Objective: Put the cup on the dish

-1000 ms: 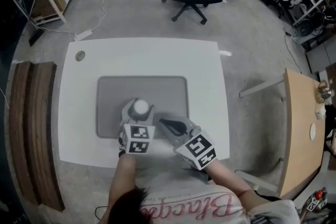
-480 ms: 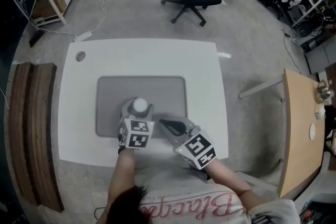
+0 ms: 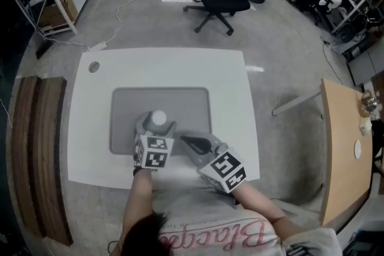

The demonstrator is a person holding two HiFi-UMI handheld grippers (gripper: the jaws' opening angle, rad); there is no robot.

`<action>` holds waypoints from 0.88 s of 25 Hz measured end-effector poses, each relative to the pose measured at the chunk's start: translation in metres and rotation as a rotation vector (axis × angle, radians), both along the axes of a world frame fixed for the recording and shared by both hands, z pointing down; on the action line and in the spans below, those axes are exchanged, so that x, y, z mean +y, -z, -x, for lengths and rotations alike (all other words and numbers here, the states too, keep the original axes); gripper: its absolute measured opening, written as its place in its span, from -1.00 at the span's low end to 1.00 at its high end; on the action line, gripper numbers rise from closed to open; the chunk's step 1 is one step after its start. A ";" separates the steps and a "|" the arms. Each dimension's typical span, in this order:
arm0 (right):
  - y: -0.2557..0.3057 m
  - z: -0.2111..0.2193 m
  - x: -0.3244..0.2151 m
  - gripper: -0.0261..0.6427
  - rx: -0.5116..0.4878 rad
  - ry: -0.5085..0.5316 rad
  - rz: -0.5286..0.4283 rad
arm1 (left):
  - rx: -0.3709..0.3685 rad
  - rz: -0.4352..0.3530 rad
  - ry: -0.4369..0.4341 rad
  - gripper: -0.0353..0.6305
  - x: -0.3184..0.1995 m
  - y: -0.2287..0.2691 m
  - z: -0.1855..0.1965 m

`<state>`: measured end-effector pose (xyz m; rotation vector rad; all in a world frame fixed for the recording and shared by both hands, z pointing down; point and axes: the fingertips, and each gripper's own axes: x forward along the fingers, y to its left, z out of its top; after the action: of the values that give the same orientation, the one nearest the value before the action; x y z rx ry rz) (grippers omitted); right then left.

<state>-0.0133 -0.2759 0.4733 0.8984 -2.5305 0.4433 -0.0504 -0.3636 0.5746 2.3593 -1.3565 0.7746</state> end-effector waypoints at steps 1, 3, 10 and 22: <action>0.002 0.000 0.001 -0.92 0.003 0.003 -0.004 | -0.003 -0.001 0.006 0.20 0.002 0.003 0.002; 0.005 0.001 0.003 -0.92 0.006 0.009 -0.010 | -0.005 -0.018 0.016 0.20 0.003 0.010 0.006; 0.010 -0.002 0.011 -0.92 0.002 0.007 -0.046 | -0.019 -0.049 0.028 0.19 0.014 0.021 0.012; 0.026 -0.003 0.037 -0.92 -0.012 0.013 -0.080 | -0.008 -0.146 0.122 -0.53 0.065 0.072 0.028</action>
<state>-0.0099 -0.2390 0.4473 0.9099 -2.5797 0.3461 -0.0783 -0.2989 0.5027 2.3562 -1.5935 0.6725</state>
